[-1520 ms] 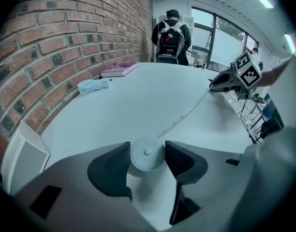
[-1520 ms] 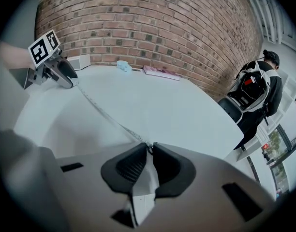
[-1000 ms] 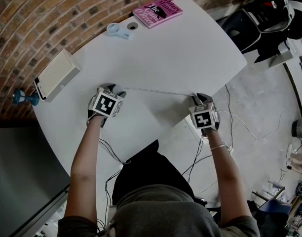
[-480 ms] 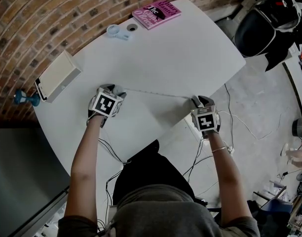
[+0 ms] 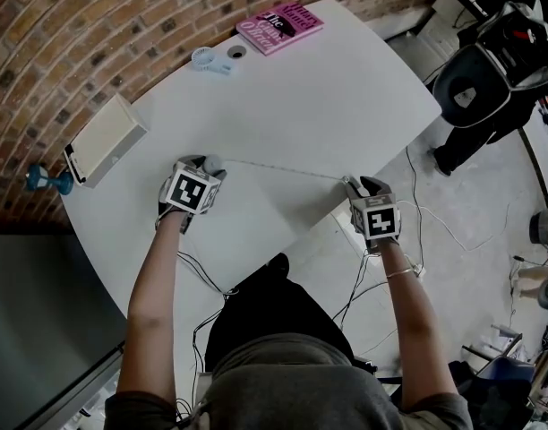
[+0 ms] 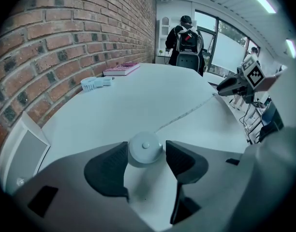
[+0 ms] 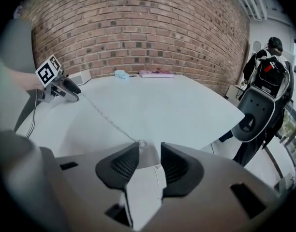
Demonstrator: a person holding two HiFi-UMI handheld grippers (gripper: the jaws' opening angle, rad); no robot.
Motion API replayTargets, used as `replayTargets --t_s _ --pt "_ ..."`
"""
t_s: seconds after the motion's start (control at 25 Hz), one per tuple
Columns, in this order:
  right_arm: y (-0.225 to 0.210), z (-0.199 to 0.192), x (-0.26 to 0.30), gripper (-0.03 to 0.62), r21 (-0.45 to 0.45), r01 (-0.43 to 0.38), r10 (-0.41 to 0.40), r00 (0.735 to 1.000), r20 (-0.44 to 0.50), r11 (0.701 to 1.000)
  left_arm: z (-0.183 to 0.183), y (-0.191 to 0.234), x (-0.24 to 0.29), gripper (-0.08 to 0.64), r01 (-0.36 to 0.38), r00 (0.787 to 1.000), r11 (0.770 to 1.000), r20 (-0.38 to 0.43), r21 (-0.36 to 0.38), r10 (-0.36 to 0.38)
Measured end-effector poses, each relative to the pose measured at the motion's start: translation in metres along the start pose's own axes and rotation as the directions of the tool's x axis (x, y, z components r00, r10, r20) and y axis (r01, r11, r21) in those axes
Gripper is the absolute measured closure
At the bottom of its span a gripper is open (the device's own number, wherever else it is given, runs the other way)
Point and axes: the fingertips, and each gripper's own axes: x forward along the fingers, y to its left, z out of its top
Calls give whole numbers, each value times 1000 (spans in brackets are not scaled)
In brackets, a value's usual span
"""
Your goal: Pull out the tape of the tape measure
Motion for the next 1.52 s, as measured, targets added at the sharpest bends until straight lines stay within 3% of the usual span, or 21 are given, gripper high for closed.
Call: replayTargets --t_s 0.36,0.72,1.12,1.52 --pt "6 0 -16 464 138 -5 -8 996 93 990 11 0 -24 316 -31 995 998 96 -49 36" --pt "22 24 -46 490 241 -51 -6 973 230 969 22 -7 -56 345 -98 972 991 206 -92 115" --pt "51 48 -78 511 273 -118 15 936 352 955 38 -29 -95 400 -135 922 980 345 -145 178" --pt "72 70 -111 545 287 -186 36 888 458 940 49 -54 -128 442 -114 866 972 458 -207 199"
